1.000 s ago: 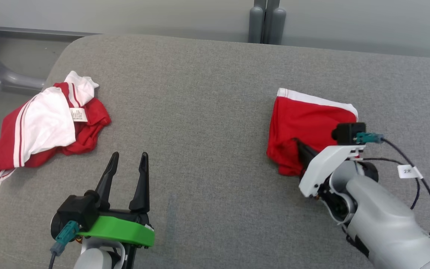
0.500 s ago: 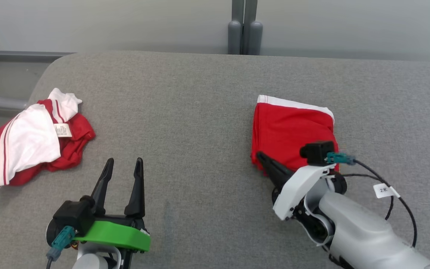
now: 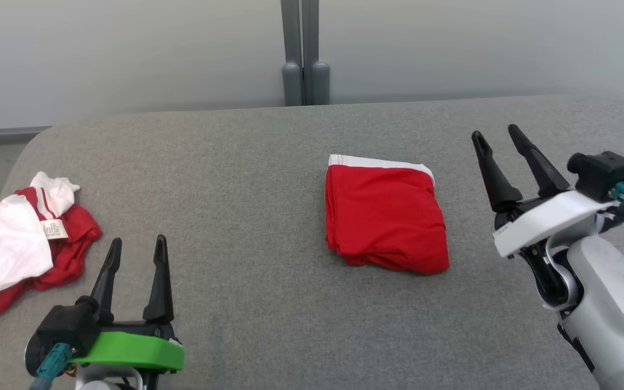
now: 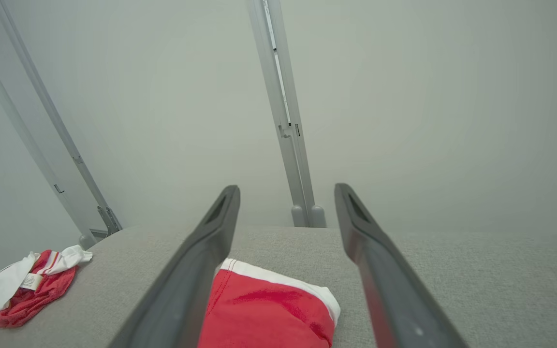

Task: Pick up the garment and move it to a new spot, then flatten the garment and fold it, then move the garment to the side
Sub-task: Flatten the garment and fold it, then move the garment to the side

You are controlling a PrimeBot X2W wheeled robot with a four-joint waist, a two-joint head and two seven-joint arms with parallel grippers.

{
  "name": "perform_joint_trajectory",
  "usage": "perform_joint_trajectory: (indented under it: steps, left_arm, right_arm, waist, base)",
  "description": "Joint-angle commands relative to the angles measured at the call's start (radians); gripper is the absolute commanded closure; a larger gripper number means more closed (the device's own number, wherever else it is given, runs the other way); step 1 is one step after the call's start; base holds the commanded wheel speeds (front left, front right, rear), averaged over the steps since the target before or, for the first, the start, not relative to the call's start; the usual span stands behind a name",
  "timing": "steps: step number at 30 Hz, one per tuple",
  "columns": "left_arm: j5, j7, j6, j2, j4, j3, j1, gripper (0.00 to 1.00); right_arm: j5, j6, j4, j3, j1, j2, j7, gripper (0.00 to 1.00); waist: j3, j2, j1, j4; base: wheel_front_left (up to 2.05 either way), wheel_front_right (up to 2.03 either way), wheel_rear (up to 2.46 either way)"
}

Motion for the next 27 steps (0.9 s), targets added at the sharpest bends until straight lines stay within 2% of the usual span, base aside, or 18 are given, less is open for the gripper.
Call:
perform_joint_trajectory:
  steps: [1, 7, 14, 22, 27]
  left_arm:
    - [0.010, 0.000, -0.003, 0.006, -0.005, 0.014, 0.021, 0.00]
    - [0.034, 0.000, -0.003, 0.006, -0.022, 0.056, 0.020, 0.00]
    - [0.070, 0.000, -0.002, 0.001, -0.023, 0.064, 0.030, 0.00]
    - [0.090, 0.000, -0.003, -0.005, 0.003, 0.058, 0.023, 0.00]
    - [0.094, 0.000, -0.003, -0.008, 0.008, 0.057, 0.015, 0.00]
  right_arm:
    - [-0.033, 0.000, -0.023, -0.034, 0.044, 0.007, -0.002, 0.00]
    - [-0.149, 0.000, -0.101, -0.191, 0.192, 0.046, -0.002, 0.00]
    - [-0.261, 0.000, -0.184, -0.294, 0.336, 0.107, -0.003, 0.00]
    - [-0.327, 0.000, -0.176, -0.331, 0.403, 0.160, -0.003, 0.00]
    - [-0.342, 0.000, -0.163, -0.334, 0.398, 0.167, -0.003, 0.00]
  waist:
    - [-0.029, -0.0001, 0.0000, -0.033]
    - [-0.032, -0.0001, 0.0000, -0.056]
    - [-0.022, -0.0001, 0.0000, -0.066]
    - [-0.006, -0.0001, 0.0000, -0.065]
    - [-0.004, -0.0001, 0.0000, -0.062]
  base:
    - [0.00, 0.00, 0.00]
    - [0.00, 0.00, 0.00]
    - [0.00, 0.00, 0.00]
    - [0.00, 0.00, 0.00]
    - [0.00, 0.00, 0.00]
